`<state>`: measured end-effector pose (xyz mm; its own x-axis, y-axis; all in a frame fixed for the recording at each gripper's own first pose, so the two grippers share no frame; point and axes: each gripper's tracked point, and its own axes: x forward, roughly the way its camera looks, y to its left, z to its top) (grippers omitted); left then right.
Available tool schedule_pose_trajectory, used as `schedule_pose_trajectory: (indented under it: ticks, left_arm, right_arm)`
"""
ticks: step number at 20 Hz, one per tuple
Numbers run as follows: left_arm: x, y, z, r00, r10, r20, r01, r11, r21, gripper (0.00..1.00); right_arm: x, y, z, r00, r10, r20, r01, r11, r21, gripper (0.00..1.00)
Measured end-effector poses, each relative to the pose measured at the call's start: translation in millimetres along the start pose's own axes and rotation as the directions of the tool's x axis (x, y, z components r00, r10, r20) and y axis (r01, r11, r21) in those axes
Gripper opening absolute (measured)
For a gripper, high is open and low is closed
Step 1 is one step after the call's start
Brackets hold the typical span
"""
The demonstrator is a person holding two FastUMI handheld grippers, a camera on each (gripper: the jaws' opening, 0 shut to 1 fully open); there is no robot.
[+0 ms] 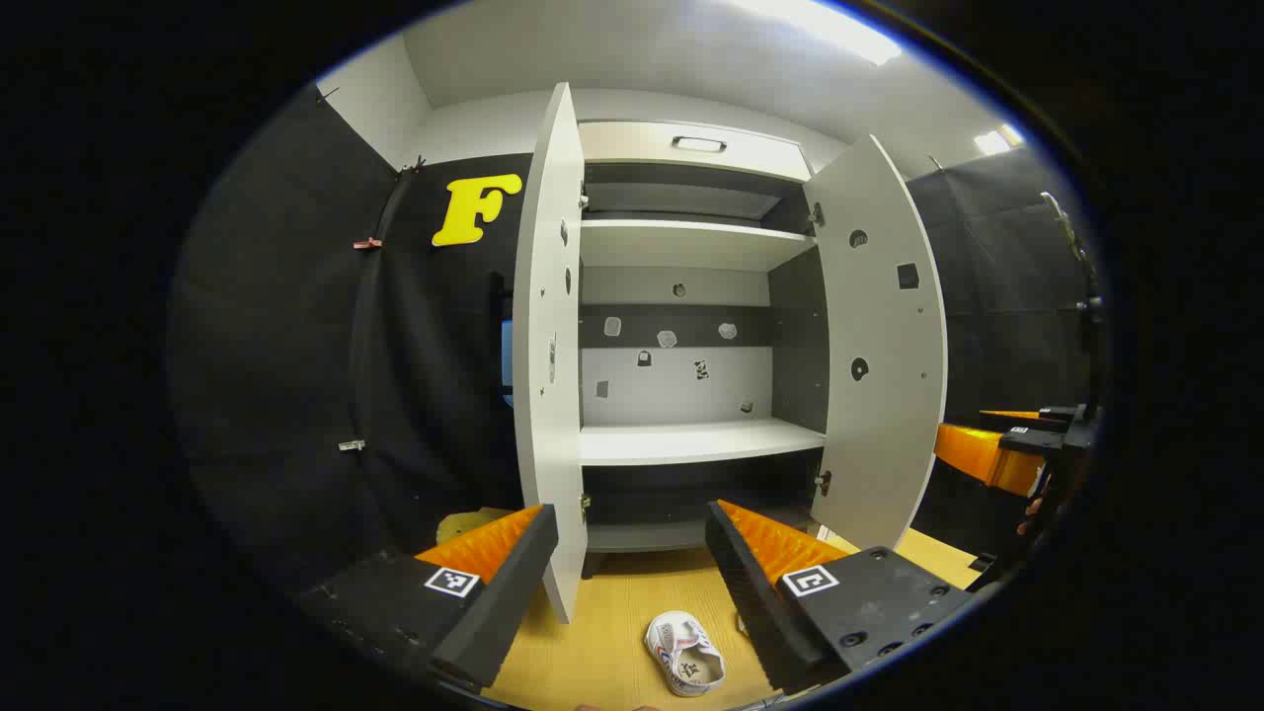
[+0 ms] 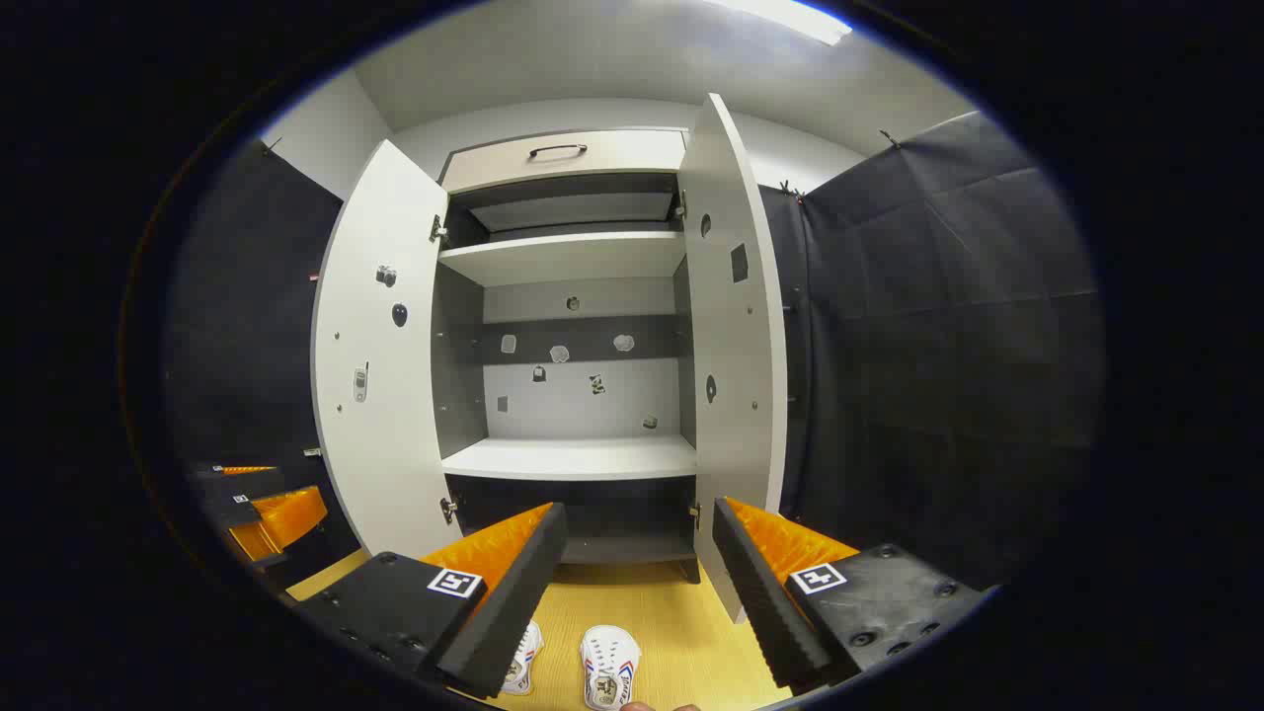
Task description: Grab one shoe with the right hand and put it into the shoe cabinet, grab the other shoe with the left hand and put it into the shoe cabinet; then close the right door with the right hand and the left door with the left hand.
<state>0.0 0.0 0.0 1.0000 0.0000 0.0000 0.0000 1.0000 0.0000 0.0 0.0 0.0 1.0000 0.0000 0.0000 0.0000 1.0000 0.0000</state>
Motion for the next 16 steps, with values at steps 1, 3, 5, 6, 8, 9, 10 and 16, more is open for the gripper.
schedule_pose_trajectory:
  ticks: [1,3,5,6,8,9,10,16]
  left_arm:
    - [0,0,-1,1.000,-0.002,-0.003,0.002,1.000,0.000,0.95]
    - [0,1,-1,1.000,-0.004,-0.004,0.004,1.000,0.003,0.95]
    - [-1,1,-3,1.000,-0.002,-0.006,0.002,1.000,0.004,0.95]
    - [-1,1,-4,1.000,-0.002,-0.009,0.002,1.000,0.001,0.95]
    - [-1,1,-6,1.000,-0.007,-0.015,0.007,1.000,-0.006,0.95]
    - [-1,1,-7,1.000,-0.009,-0.016,0.009,1.000,-0.006,0.95]
    - [0,1,-8,1.000,-0.010,-0.020,0.010,1.000,-0.004,0.95]
    - [4,2,-7,0.999,-0.004,-0.032,0.003,1.000,-0.024,0.95]
  right_arm:
    - [0,-1,-2,1.000,-0.002,-0.004,0.002,1.000,-0.002,0.97]
    - [-2,-2,-5,1.000,-0.006,-0.014,0.006,1.000,-0.003,0.97]
    - [-2,-3,-8,1.000,-0.010,-0.023,0.010,1.000,0.002,0.97]
    - [-1,-3,-10,1.000,-0.013,-0.028,0.013,1.000,0.005,0.97]
    - [-1,-3,-16,0.999,-0.016,-0.045,0.017,1.000,0.011,0.97]
    - [-1,-3,-19,0.998,-0.019,-0.053,0.019,1.000,0.013,0.97]
    - [-1,-3,-22,0.998,-0.021,-0.063,0.022,1.000,0.015,0.97]
    - [5,-2,-34,0.993,-0.009,-0.119,0.011,1.000,0.018,0.97]
